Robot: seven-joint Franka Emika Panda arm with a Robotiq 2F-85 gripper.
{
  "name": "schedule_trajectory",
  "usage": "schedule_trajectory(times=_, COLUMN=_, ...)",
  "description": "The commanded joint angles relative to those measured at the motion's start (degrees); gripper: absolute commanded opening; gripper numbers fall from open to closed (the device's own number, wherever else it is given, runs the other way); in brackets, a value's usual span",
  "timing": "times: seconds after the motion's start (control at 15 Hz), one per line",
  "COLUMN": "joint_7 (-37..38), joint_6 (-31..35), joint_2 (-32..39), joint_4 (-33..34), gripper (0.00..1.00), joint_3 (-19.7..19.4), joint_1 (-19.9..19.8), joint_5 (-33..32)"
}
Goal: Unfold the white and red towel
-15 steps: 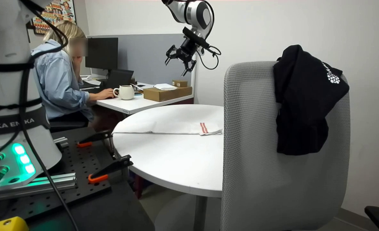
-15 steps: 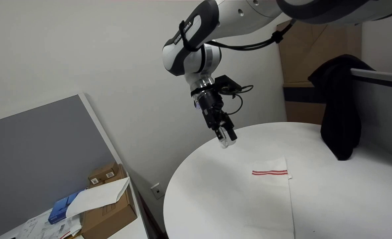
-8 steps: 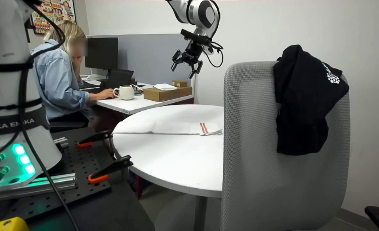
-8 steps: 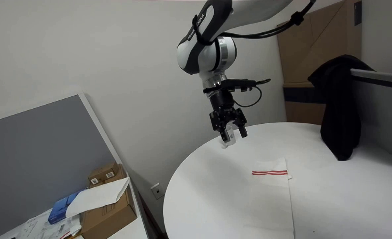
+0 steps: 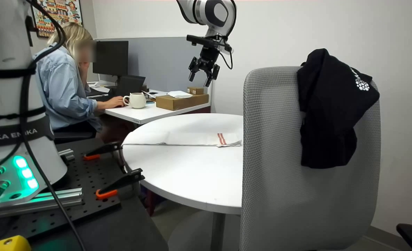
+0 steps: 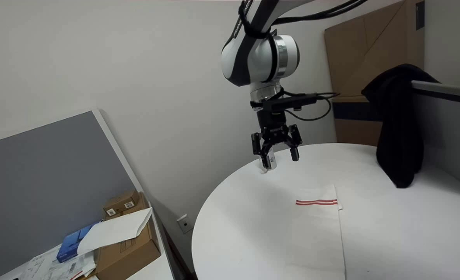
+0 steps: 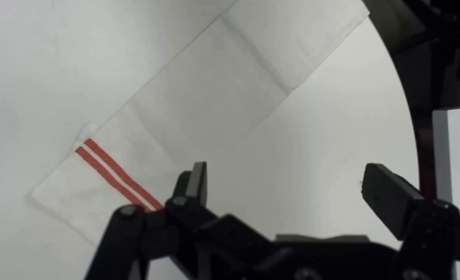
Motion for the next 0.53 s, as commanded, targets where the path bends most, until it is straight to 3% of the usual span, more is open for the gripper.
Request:
schedule_trajectory(times=0.0, joint_7=7.2, joint_6=9.9, joint_2=-7.9, joint_4=-11.6, gripper=1.0, joint_3=-2.6, joint_1=1.1, joint_5=-2.5)
schedule_trajectory(times=0.47, joint_7=17.7, joint_6=19.4, joint_2=-11.7, joint_4=-20.5, gripper=1.0, joint_3=-3.7, joint_1=2.0, joint_5=-8.2)
